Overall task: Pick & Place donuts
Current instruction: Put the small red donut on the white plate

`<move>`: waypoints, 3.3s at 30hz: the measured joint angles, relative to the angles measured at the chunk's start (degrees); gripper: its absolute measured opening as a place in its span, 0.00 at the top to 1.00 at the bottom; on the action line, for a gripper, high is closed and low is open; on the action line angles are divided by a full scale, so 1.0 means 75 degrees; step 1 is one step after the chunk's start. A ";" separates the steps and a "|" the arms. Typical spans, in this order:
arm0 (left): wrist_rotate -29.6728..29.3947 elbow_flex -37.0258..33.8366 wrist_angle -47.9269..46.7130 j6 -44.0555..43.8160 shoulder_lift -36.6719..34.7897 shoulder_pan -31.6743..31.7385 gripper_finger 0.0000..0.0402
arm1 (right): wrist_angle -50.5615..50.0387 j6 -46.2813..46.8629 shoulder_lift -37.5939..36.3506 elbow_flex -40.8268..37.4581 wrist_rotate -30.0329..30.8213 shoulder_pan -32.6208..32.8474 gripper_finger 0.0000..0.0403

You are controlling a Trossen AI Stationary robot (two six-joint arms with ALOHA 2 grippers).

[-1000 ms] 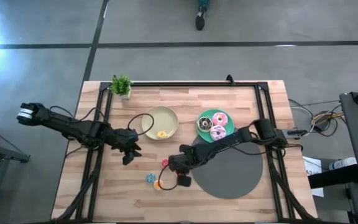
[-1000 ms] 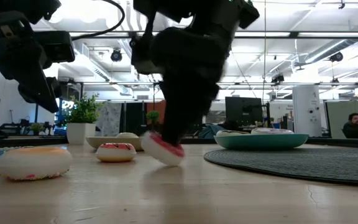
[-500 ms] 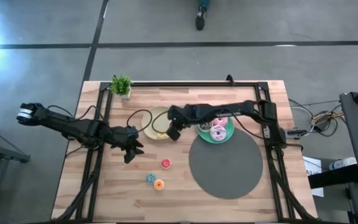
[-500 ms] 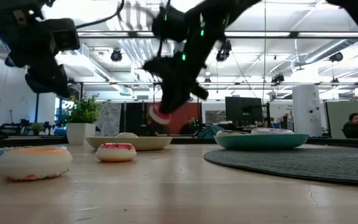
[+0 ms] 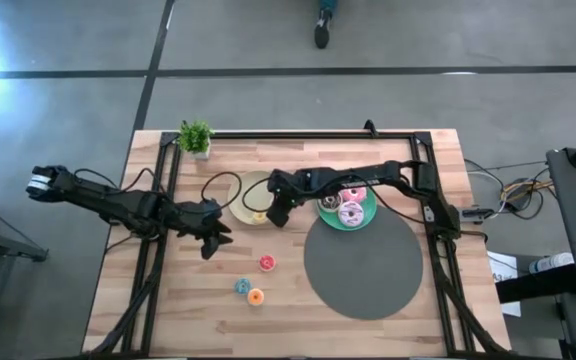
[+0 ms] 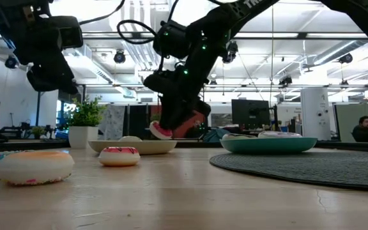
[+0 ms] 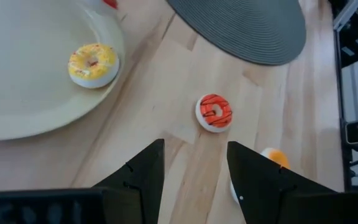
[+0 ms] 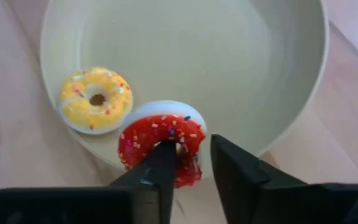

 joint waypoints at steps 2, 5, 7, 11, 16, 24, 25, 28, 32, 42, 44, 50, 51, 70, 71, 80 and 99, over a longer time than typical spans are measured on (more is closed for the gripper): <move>-0.0120 0.0000 0.0000 -0.0019 0.0000 0.0000 0.63 | 0.0011 -0.0014 0.0000 0.0000 -0.0001 0.0004 0.72; -0.0260 0.0000 0.0003 -0.0035 0.0000 0.0000 0.63 | 0.0135 0.0005 0.0000 0.0001 0.0001 0.0015 0.64; -0.0270 0.0000 0.0007 -0.0043 0.0000 0.0000 0.63 | 0.0118 0.0037 0.0000 0.0000 0.0004 0.0012 0.60; -0.0270 0.0000 0.0012 -0.0098 0.0000 0.0000 0.63 | 0.0105 0.0054 0.0000 0.0000 0.0143 0.0012 0.54; -0.0296 -0.0002 0.0017 -0.0155 0.0003 0.0000 0.63 | 0.0405 0.0128 0.0055 0.0004 0.0624 0.0009 0.52; -0.0449 -0.0012 0.0030 -0.0151 0.0003 0.0000 0.63 | 0.0333 -0.0501 0.0281 -0.0003 0.0264 0.0156 0.52; -0.0465 -0.0015 0.0038 -0.0128 0.0003 0.0000 0.63 | 0.0275 -0.0732 0.0271 -0.0003 0.0404 0.0194 0.52; -0.0468 -0.0015 0.0072 -0.0125 0.0003 0.0020 0.63 | 0.0148 -0.0964 0.0271 -0.0003 0.0604 0.0262 0.52; -0.0468 -0.0015 0.0070 -0.0125 0.0003 0.0023 0.63 | -0.0127 -0.1244 0.0269 0.0068 0.0588 0.0275 0.52; -0.1162 0.0061 0.0154 -0.0102 0.0003 0.0245 0.63 | -0.0834 -0.1154 0.0207 0.1020 0.0605 0.0213 0.52; -0.1342 0.0240 0.0187 -0.0030 0.0006 0.0453 0.63 | -0.0609 -0.1134 0.0207 0.1062 0.0608 0.0141 0.52; -0.1662 0.0755 0.0224 0.0527 0.0034 0.1316 0.63 | -0.0854 -0.1133 0.0207 0.1096 0.0619 0.0051 0.52; -0.1635 0.0775 0.0241 0.0537 0.0075 0.1489 0.63 | -0.0891 -0.1133 0.0207 0.1096 0.0614 0.0055 0.52; 0.0681 0.0474 0.3230 0.1479 0.2648 0.2538 0.63 | -0.0925 -0.0619 0.0207 0.0882 0.0532 0.0190 0.52; 0.0652 0.0475 0.3254 0.1559 0.2778 0.2540 0.63 | -0.0919 -0.0638 0.0207 0.0892 0.0474 0.0210 0.52; 0.0588 0.0481 0.4369 0.1733 0.3913 0.2590 0.63 | -0.0772 -0.0589 0.0158 0.0924 0.0001 0.0221 0.52; 0.0565 0.0487 0.3015 0.1542 0.3390 0.2796 0.63 | -0.1832 -0.1142 -0.0472 0.1116 0.0144 0.0287 0.52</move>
